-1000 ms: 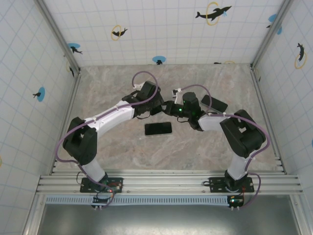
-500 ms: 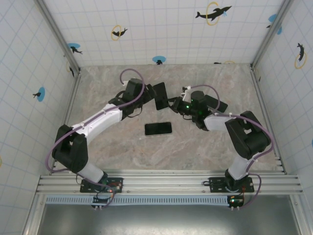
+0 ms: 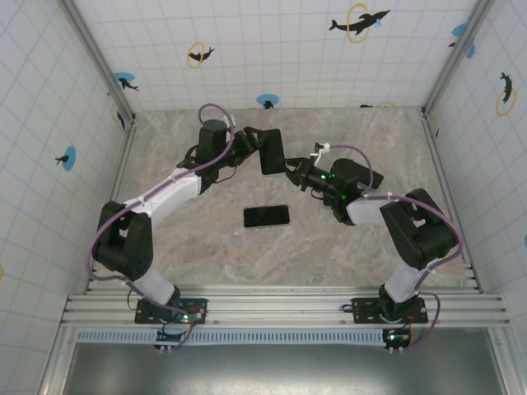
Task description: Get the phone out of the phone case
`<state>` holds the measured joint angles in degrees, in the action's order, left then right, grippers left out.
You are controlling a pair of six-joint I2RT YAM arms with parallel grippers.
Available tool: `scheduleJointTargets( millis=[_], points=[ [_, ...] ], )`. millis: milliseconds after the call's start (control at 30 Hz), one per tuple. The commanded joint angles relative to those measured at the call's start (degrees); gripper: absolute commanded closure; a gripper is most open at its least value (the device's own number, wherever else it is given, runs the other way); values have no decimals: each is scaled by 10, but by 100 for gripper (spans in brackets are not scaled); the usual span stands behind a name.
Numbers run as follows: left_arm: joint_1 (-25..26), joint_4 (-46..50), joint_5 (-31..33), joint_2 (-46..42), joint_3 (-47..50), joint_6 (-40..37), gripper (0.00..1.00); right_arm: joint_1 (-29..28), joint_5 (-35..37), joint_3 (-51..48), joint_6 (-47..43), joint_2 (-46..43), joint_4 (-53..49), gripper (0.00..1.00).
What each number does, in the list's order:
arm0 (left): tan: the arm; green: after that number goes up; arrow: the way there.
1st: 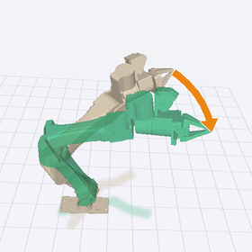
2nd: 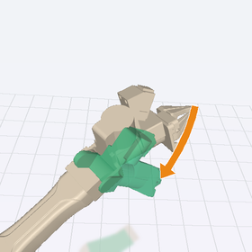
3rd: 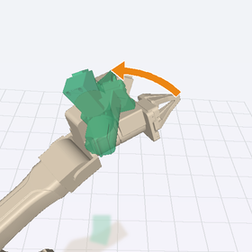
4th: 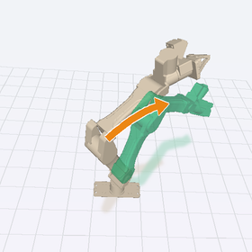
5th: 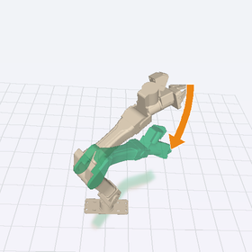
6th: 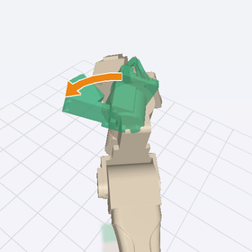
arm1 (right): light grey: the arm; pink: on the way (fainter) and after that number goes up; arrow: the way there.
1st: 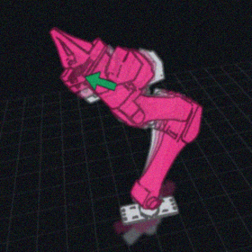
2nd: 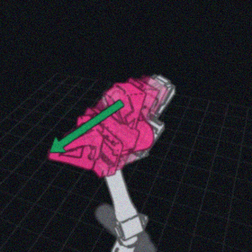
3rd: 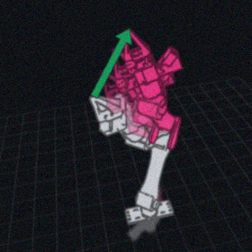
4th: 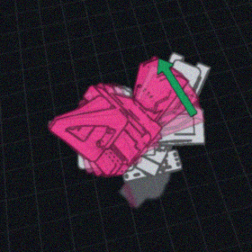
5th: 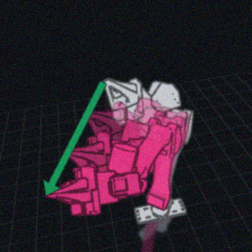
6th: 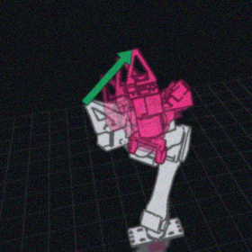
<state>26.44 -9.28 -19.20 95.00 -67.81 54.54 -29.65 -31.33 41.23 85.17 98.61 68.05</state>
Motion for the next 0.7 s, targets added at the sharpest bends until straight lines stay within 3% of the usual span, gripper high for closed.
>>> scheduleJointTargets(
  millis=[0,300,367,500,667],
  points=[
    [-4,-38,-61,15,-36,29,29,-4,-3,-2,53,-29,107,98],
    [-8,-43,-93,10,-41,44,46,-4,1,-13,85,-25,141,98],
    [-10,-46,-93,4,-35,44,54,-2,-2,-14,93,-22,144,97],
    [-12,-54,-95,-3,-28,50,58,-2,1,-21,112,-14,166,98],
    [-14,-63,-105,-7,-27,57,74,1,1,-26,120,-11,175,98]
  ],
)
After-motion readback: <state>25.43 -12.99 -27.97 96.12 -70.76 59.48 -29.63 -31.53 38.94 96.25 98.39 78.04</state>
